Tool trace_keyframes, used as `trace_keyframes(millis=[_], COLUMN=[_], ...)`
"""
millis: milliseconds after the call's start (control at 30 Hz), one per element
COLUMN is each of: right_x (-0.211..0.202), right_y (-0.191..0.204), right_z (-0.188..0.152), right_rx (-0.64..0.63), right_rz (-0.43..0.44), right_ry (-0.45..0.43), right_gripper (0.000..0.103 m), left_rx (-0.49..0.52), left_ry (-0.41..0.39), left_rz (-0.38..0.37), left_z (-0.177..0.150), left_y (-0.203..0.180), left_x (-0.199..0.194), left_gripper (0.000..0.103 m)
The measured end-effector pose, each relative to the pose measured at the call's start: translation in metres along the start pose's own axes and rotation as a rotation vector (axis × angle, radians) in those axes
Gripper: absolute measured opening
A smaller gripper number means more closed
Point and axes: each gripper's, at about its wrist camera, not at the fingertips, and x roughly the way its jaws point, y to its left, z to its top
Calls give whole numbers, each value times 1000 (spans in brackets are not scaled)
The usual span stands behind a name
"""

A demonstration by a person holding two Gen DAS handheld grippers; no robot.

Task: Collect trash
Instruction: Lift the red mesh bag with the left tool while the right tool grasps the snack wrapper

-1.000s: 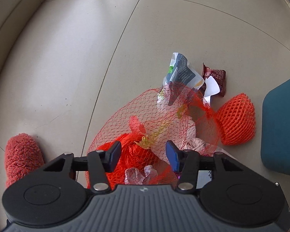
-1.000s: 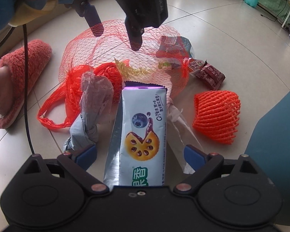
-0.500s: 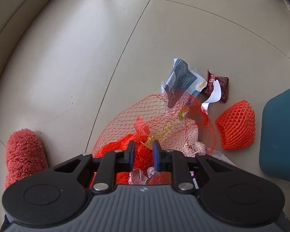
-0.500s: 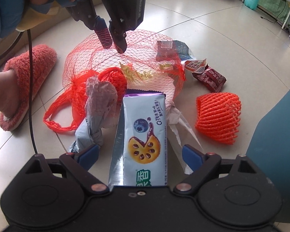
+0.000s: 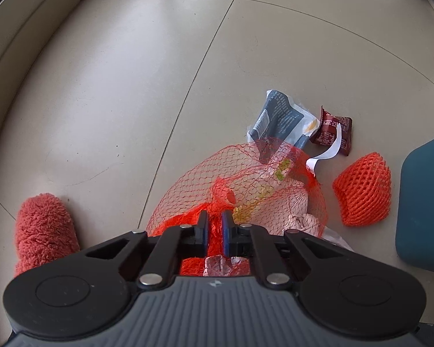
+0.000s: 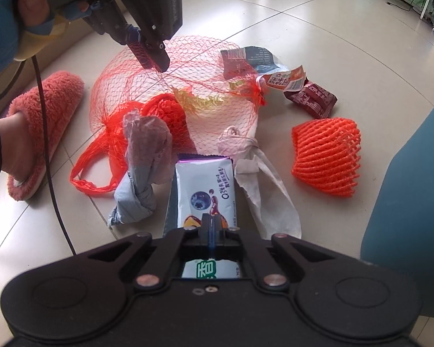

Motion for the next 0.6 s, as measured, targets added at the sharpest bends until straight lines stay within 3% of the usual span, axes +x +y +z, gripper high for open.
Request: trace_keyframes(millis=[100, 167, 267, 500, 600], right_x=[-5, -5, -3, 27, 36], right_y=[4, 4, 2, 5, 7], right_z=[-2, -4, -7, -23, -25], right_rx=[-26, -13, 12, -5, -14], right_rz=[0, 22, 46, 21, 17], right_ry=[-2, 8, 36, 141, 155], right_gripper=[4, 32, 49, 57, 53], left_rx=[-15, -18, -5, -5, -11], left_ry=[-9, -17, -31, -1, 6], left_rz=[-3, -12, -11, -5, -2], left_z=[0, 1, 1, 1, 0], left_y=[2, 2, 1, 4, 6], left_x=[-7, -11, -13, 2, 6], left_gripper=[9, 9, 9, 9, 9])
